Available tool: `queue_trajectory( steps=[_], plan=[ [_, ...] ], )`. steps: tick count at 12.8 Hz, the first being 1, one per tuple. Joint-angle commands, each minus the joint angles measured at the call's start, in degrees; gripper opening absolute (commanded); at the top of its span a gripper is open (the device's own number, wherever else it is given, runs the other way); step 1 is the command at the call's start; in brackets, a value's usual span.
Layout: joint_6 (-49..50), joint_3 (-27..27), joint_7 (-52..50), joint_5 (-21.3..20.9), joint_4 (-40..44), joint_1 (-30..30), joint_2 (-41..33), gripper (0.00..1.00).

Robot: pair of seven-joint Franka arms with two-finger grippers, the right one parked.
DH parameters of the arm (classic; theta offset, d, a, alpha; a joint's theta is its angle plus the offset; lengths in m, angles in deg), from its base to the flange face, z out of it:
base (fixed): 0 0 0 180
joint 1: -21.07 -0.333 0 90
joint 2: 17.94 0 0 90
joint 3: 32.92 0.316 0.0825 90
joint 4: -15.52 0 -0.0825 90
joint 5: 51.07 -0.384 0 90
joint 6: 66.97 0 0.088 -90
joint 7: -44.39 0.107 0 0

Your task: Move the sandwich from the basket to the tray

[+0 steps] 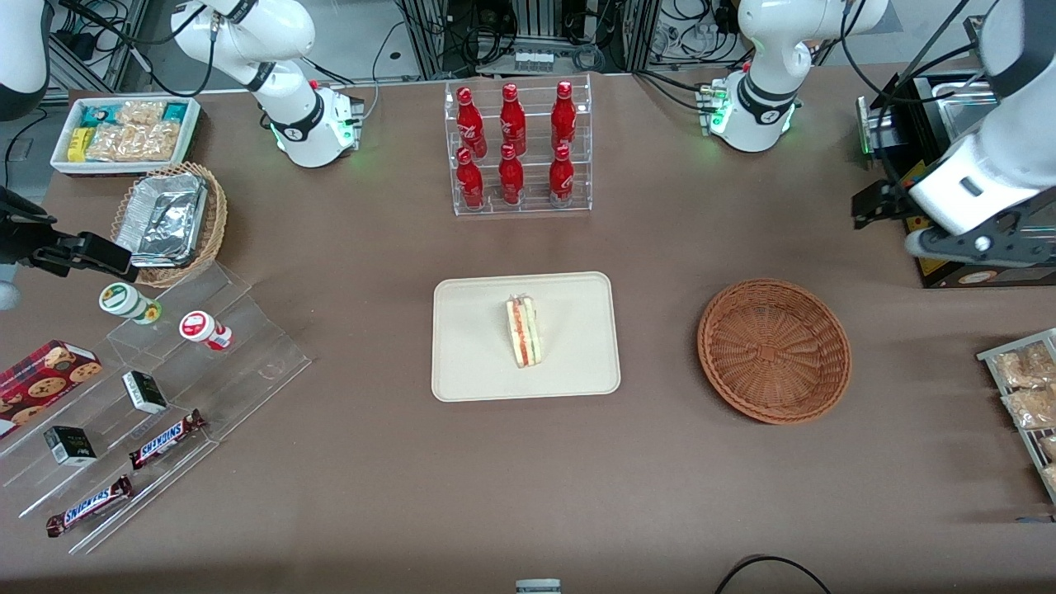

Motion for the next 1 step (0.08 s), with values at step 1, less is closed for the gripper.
queue_trajectory(
  steps=[1],
  plan=[
    [1.6,-0.5,1.2,-0.1,1.6,-1.4,-0.4,1.00]
  ],
)
